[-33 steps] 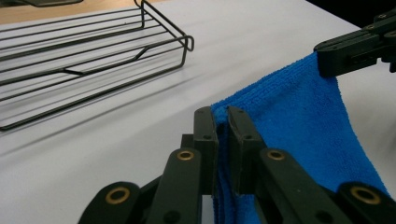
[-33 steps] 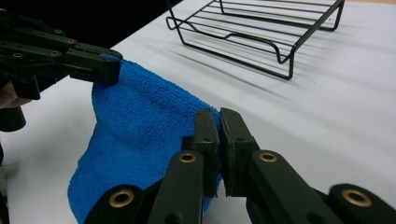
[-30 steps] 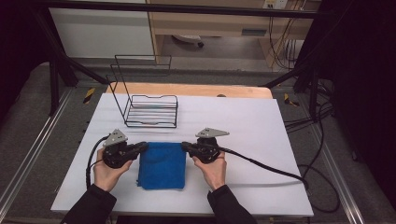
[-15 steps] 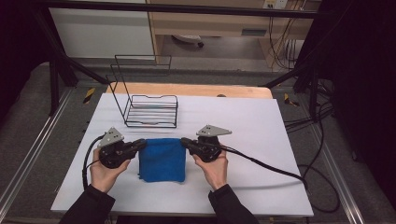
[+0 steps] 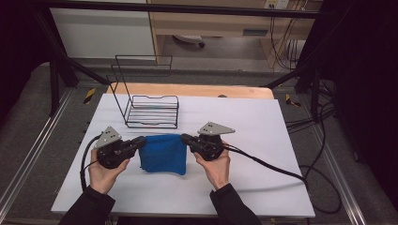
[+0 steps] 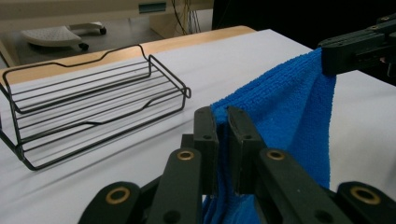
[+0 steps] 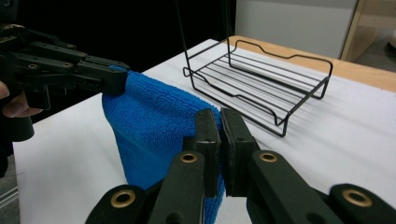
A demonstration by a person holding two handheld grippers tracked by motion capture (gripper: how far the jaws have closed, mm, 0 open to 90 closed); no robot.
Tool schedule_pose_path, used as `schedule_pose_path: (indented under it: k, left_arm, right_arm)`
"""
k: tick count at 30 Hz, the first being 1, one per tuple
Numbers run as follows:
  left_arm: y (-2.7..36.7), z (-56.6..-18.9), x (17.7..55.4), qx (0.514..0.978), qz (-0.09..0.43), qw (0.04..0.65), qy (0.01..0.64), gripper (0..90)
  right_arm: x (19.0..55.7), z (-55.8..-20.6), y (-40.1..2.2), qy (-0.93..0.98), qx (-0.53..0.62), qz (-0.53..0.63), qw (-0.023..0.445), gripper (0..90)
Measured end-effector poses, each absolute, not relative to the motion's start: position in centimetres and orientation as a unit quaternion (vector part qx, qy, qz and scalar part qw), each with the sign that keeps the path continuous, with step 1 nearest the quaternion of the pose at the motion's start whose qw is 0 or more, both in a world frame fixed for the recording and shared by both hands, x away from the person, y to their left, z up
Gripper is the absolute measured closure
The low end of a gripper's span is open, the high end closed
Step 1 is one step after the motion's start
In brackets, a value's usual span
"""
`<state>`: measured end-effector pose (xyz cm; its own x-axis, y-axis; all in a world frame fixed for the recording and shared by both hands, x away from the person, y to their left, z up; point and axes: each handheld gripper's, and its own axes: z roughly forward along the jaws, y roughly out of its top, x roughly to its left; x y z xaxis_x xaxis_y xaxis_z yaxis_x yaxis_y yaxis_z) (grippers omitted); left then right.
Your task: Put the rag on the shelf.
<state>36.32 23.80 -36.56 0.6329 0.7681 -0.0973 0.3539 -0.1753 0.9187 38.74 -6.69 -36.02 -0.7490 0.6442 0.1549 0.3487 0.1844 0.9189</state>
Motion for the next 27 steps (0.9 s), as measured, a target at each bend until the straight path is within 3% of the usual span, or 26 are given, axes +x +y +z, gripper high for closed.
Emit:
schedule_pose_path:
  k: [27]
  left_arm:
    - [24.4,-34.3,35.9,0.706,0.24,0.554,0.372,83.3]
  right_arm:
    - [38.4,-33.5,-6.2,0.743,0.303,0.575,0.162,86.9]
